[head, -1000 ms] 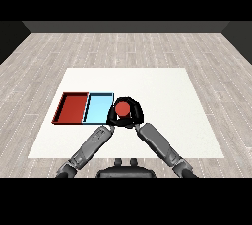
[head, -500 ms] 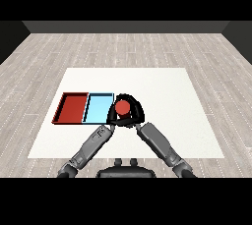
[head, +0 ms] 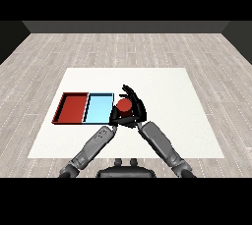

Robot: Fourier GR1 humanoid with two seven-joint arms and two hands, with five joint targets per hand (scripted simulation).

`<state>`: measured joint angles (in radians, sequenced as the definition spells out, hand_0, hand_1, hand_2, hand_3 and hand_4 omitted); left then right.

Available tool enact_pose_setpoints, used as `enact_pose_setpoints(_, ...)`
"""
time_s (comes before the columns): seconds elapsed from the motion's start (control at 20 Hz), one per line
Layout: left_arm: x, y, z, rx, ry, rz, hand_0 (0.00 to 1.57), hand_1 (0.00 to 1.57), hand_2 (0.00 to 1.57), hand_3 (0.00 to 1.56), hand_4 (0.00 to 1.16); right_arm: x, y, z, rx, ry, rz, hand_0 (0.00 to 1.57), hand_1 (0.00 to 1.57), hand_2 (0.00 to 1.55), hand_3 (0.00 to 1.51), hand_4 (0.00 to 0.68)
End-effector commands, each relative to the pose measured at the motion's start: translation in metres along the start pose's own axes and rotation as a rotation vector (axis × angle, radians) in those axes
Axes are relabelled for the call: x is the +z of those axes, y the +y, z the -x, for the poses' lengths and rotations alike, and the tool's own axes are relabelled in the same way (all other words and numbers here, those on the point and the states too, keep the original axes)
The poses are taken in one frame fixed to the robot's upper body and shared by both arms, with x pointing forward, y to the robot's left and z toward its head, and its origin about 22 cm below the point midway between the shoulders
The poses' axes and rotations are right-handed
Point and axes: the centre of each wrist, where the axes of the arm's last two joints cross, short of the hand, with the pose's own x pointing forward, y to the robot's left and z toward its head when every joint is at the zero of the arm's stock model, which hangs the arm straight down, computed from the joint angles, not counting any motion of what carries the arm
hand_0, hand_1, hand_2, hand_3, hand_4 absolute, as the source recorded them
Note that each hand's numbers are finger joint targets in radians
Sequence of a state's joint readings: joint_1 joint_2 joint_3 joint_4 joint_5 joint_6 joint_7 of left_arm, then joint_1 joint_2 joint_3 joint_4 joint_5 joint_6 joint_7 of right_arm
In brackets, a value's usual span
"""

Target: Pick the red can and put it in the red box

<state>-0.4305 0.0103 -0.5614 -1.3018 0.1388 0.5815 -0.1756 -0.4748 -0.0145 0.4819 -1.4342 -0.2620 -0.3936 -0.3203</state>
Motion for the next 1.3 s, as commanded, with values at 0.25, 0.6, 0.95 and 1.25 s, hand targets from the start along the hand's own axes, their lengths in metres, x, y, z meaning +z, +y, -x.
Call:
enact_pose_setpoints(0.25,0.006,0.009,0.015,0.043,0.04,-0.02,1.57,1.57,1.57,1.49,1.14,-0.007,-0.029,-0.044,0.046,-0.102,0.076,0.0,0.0,0.0,0.0,0.0)
enact_pose_setpoints(0.6,-0.011,0.049,0.001,-0.003,0.033,-0.056,1.57,1.57,1.56,1.46,1.12,-0.002,-0.069,-0.115,0.052,-0.204,0.157,0.0,0.0,0.0,0.0,0.0)
enact_pose_setpoints(0.95,-0.01,0.091,-0.012,-0.099,-0.014,-0.135,1.57,1.57,1.57,1.46,1.12,0.034,-0.136,-0.077,0.071,-0.132,0.27,0.0,0.0,0.0,0.0,0.0)
enact_pose_setpoints(1.25,0.003,0.12,-0.01,-0.238,-0.011,-0.169,1.57,1.57,1.55,1.44,1.12,0.096,-0.166,-0.048,0.181,-0.023,0.324,0.0,0.0,0.0,0.0,0.0)
